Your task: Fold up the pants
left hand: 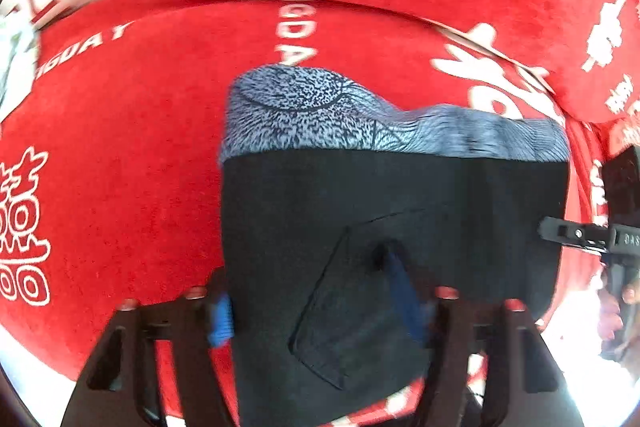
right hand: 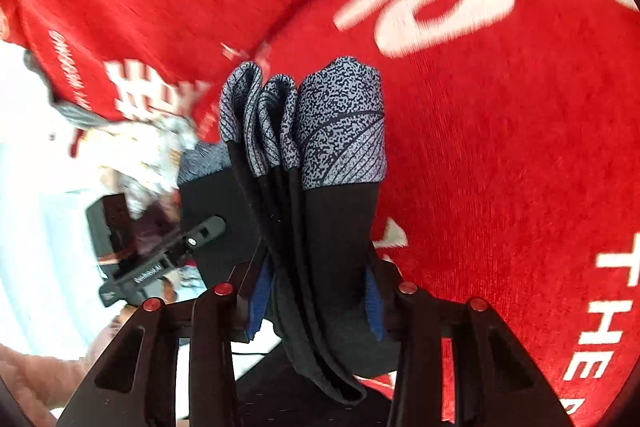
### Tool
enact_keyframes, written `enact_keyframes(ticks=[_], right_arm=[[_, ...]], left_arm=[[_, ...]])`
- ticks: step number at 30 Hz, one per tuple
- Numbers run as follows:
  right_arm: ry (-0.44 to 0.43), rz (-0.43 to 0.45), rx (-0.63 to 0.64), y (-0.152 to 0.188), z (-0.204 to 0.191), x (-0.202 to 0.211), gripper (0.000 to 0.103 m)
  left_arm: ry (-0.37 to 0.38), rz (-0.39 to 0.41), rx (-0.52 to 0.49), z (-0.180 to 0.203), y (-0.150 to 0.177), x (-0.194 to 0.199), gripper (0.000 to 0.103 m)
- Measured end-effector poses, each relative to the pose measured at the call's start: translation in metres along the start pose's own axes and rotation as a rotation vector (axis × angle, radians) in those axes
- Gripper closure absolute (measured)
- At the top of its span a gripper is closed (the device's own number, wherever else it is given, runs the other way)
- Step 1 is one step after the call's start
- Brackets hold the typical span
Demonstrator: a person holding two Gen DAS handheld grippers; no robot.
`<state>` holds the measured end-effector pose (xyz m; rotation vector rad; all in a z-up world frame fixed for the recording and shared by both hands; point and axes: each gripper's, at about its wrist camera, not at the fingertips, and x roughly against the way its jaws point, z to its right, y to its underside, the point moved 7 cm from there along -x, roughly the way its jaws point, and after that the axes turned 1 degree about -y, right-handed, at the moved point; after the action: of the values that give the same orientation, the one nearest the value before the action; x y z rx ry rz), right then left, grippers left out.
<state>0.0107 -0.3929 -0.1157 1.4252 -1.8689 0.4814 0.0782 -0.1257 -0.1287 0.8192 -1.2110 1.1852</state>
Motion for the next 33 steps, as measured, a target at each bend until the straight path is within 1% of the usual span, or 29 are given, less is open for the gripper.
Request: enact_keyframes(ticks=[1,2,3,4,5,6,7,9,11,12,13,15,17,18,19,21,22,23,25,28,30,31,32,33], right_arm=[[0.02,0.01,-0.005,-0.001,0.006,-0.001,0.056],[0.019,0.017,-0.026,-0.002,0.011,-0.001,0.055],[0.029,0.018,-0.045,-0.004,0.017,-0.003,0.051],[0.071,0.016,-0.041,-0.005,0.022,-0.005,0.045],[0.122,0.014,-0.028,-0.006,0.025,-0.006,0.042],[0.151,0.015,-0.024,-0.006,0.024,-0.007,0.032],[0.187,0.02,-0.014,-0.007,0.022,-0.004,0.03],[0.251,0.04,0.006,-0.008,0.01,0.001,0.031],[0.297,0.087,0.039,-0.008,-0.002,0.016,0.047],[0.307,0.108,0.05,-0.008,-0.007,0.023,0.067],[0.311,0.136,0.064,-0.009,-0.015,0.031,0.08],[0.29,0.185,0.096,-0.013,-0.031,0.039,0.087],[0.278,0.188,0.114,-0.019,-0.044,0.032,0.087],[0.285,0.177,0.122,-0.022,-0.047,0.025,0.087],[0.304,0.165,0.128,-0.023,-0.046,0.019,0.087],[0.348,0.144,0.139,-0.031,-0.044,0.0,0.088],[0.366,0.145,0.14,-0.033,-0.039,-0.002,0.092],[0.371,0.15,0.139,-0.037,-0.037,-0.006,0.092],[0.367,0.169,0.128,-0.041,-0.034,-0.001,0.099],[0.336,0.173,0.093,-0.04,-0.031,0.006,0.099],[0.337,0.17,0.085,-0.036,-0.034,0.011,0.098],[0.347,0.17,0.087,-0.033,-0.036,0.014,0.092],[0.364,0.168,0.089,-0.03,-0.037,0.017,0.091],[0.379,0.163,0.084,-0.025,-0.038,0.02,0.087]], left_arm=[[-0.003,0.017,0.006,-0.006,0.0,-0.002,0.024],[-0.004,0.019,0.012,-0.011,-0.001,-0.005,0.016],[-0.001,0.02,0.014,-0.014,-0.001,-0.007,0.013],[-0.003,0.02,0.014,-0.017,-0.001,-0.009,0.009],[-0.003,0.014,0.013,-0.019,-0.002,-0.009,0.009],[-0.009,0.012,0.01,-0.02,-0.003,-0.006,0.009],[-0.03,0.023,0.004,-0.021,-0.004,0.0,0.009],[-0.06,0.061,0.012,-0.02,-0.011,0.014,0.009],[-0.055,0.105,0.04,-0.022,-0.019,0.035,0.009],[-0.065,0.121,0.043,-0.023,-0.024,0.041,0.009],[-0.081,0.136,0.038,-0.022,-0.03,0.043,0.009],[-0.111,0.157,0.014,-0.02,-0.04,0.044,0.009],[-0.171,0.135,0.015,-0.018,-0.048,0.028,0.009],[-0.199,0.112,0.025,-0.021,-0.05,0.016,0.009],[-0.209,0.101,0.04,-0.022,-0.051,0.005,0.009],[-0.206,0.107,0.076,-0.028,-0.054,-0.007,0.009],[-0.2,0.113,0.081,-0.033,-0.053,-0.006,0.009],[-0.196,0.115,0.087,-0.034,-0.054,-0.008,0.009],[-0.193,0.11,0.088,-0.036,-0.055,-0.007,0.009],[-0.208,0.106,0.058,-0.034,-0.053,0.0,0.009],[-0.224,0.106,0.032,-0.03,-0.049,0.009,0.009],[-0.226,0.104,0.023,-0.027,-0.046,0.013,0.009],[-0.222,0.097,0.016,-0.025,-0.041,0.018,0.009],[-0.219,0.091,0.015,-0.022,-0.038,0.021,0.009]])
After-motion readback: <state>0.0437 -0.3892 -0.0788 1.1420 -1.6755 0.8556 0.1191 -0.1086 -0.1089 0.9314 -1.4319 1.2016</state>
